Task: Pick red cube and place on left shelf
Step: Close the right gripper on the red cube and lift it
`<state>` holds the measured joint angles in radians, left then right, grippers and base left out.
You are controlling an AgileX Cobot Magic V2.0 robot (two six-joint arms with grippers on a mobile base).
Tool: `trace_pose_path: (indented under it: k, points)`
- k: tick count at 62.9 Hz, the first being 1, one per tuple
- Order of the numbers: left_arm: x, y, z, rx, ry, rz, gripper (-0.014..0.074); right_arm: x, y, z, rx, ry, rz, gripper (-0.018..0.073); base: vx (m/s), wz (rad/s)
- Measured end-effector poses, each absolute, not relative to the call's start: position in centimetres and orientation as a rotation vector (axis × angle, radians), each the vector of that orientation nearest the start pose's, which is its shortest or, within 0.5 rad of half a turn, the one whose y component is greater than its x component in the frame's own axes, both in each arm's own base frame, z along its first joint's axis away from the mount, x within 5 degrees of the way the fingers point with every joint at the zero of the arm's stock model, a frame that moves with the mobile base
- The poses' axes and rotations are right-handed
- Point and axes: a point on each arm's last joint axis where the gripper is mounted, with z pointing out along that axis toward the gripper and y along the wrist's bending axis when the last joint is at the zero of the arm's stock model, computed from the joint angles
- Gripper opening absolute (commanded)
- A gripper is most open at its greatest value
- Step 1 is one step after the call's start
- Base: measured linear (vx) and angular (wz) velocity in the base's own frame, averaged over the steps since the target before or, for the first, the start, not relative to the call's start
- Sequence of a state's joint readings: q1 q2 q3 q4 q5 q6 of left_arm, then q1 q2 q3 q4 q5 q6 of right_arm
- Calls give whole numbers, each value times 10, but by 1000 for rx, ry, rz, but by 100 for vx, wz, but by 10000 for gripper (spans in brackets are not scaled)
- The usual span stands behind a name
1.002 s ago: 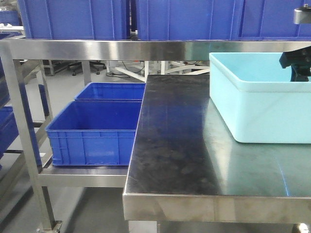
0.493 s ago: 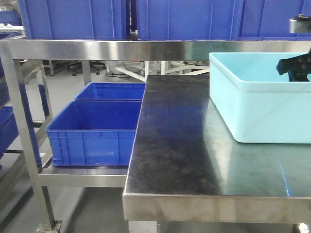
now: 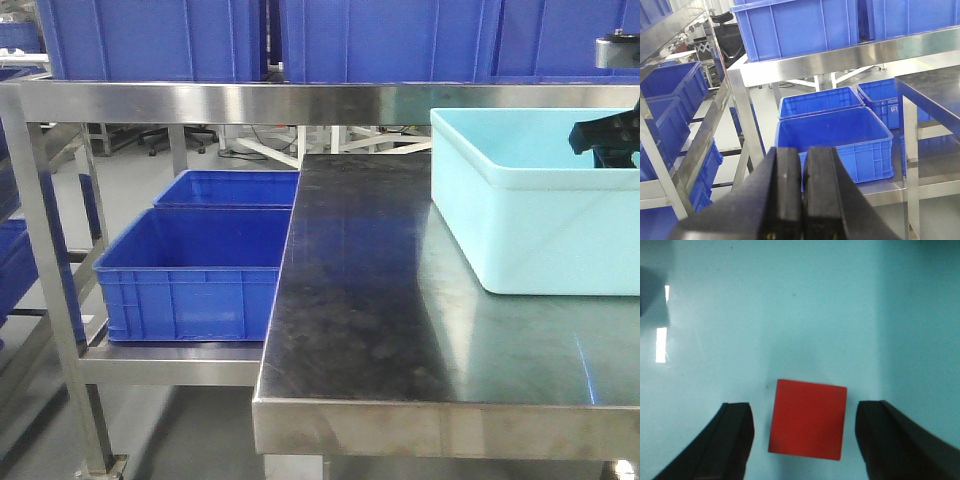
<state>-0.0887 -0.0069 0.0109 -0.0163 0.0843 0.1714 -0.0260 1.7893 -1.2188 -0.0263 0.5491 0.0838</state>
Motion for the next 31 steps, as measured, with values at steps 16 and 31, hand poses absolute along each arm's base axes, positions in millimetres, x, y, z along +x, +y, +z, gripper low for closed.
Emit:
trace_pose_path:
  k: [16, 31]
  points:
    - [56, -5, 202, 192, 1560, 51, 102, 378, -11, 210, 120, 2621, -6, 544, 0, 0]
    - [56, -5, 202, 192, 1560, 51, 102, 378, -11, 210, 120, 2620, -6, 213, 0, 0]
